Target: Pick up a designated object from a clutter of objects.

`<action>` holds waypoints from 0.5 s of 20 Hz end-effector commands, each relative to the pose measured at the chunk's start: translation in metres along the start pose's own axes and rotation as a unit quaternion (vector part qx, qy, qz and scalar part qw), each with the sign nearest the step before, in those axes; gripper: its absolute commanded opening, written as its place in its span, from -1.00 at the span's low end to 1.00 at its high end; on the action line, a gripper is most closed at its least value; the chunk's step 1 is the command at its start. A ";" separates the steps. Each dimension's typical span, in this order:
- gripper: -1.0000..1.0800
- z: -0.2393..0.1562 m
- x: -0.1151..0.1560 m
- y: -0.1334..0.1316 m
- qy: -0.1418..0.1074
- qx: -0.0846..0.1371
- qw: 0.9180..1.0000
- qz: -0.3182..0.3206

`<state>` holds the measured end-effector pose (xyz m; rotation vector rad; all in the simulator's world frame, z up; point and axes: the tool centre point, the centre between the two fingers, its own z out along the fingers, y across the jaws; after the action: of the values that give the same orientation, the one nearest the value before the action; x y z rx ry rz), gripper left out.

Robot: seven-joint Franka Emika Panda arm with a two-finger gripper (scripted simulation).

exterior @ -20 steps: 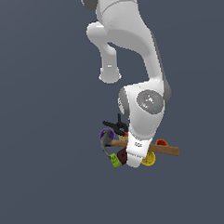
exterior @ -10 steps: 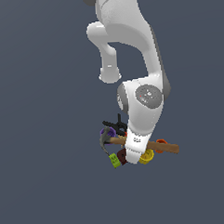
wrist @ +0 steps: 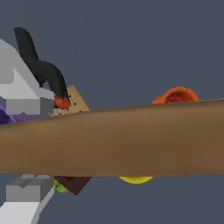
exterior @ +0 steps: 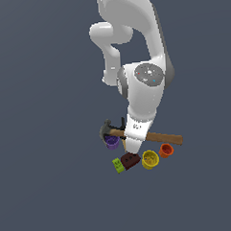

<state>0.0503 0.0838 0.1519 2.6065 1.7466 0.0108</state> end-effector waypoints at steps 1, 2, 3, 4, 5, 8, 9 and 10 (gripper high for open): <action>-1.00 -0.018 -0.008 -0.009 0.001 -0.002 1.000 0.000; -1.00 -0.025 -0.012 -0.013 0.000 -0.002 1.000 0.000; -1.00 -0.032 -0.016 -0.017 0.000 -0.002 1.000 0.000; -1.00 -0.039 -0.019 -0.021 0.000 -0.001 1.000 0.000; -1.00 -0.046 -0.023 -0.026 0.000 -0.001 1.000 0.000; -1.00 -0.066 -0.034 -0.038 0.000 -0.001 1.000 0.001; -1.00 -0.074 -0.037 -0.042 0.000 -0.001 1.000 0.001; -1.00 -0.080 -0.041 -0.046 0.000 0.000 1.000 0.001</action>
<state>-0.0010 0.0661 0.2197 2.6083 1.7452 0.0071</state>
